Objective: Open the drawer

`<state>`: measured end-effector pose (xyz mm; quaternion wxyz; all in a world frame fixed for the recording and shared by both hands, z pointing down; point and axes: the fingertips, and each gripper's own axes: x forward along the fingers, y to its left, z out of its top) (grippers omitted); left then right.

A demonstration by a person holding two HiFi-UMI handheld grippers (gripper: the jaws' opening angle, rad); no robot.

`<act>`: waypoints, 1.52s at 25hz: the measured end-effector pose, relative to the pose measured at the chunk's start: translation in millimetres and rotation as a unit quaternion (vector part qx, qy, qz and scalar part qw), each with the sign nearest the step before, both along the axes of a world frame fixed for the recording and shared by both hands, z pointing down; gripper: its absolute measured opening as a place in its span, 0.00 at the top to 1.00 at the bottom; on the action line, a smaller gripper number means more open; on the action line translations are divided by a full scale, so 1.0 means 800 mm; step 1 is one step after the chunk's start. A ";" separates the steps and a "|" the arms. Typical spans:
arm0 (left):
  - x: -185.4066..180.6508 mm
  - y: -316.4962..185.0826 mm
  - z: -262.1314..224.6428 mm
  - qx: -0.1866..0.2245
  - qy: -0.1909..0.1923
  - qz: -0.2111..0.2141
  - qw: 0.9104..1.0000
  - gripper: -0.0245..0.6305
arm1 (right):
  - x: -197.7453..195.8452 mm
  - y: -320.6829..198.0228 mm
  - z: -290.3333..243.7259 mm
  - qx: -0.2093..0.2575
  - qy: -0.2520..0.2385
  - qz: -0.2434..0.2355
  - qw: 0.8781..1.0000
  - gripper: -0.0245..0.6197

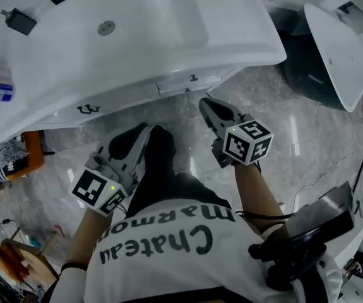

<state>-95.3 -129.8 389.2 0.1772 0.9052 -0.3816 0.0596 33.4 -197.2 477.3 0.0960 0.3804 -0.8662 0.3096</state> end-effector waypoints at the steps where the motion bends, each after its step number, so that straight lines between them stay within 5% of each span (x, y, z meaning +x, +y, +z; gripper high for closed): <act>1: 0.001 -0.002 0.008 0.000 -0.002 0.002 1.000 0.95 | 0.001 -0.005 0.016 -0.002 0.005 0.002 1.000 0.96; 8: -0.016 -0.013 0.091 -0.020 -0.041 -0.027 0.999 0.95 | -0.002 -0.043 0.122 -0.042 -0.007 0.019 0.999 0.96; 13: -0.036 -0.021 0.135 -0.077 -0.012 -0.068 0.995 0.95 | 0.000 -0.073 0.171 -0.052 0.018 0.037 0.998 0.94; 16: -0.049 -0.020 0.141 -0.093 -0.025 -0.072 0.993 0.95 | 0.003 -0.091 0.194 -0.048 0.064 0.032 0.996 0.73; 20: -0.080 -0.018 0.145 -0.116 -0.040 -0.092 0.988 0.95 | 0.009 -0.106 0.227 -0.057 0.121 0.037 0.990 0.67; 23: -0.096 -0.018 0.150 -0.135 -0.032 -0.107 0.985 0.95 | 0.011 -0.121 0.242 -0.061 0.143 0.049 0.987 0.66; 30: -0.087 -0.022 0.160 -0.161 -0.002 -0.104 0.981 0.95 | 0.002 -0.141 0.247 -0.097 0.110 0.082 0.986 0.70; 38: -0.067 -0.029 0.132 -0.145 0.013 -0.089 0.985 0.95 | 0.007 -0.139 0.247 -0.115 0.126 0.074 0.983 0.71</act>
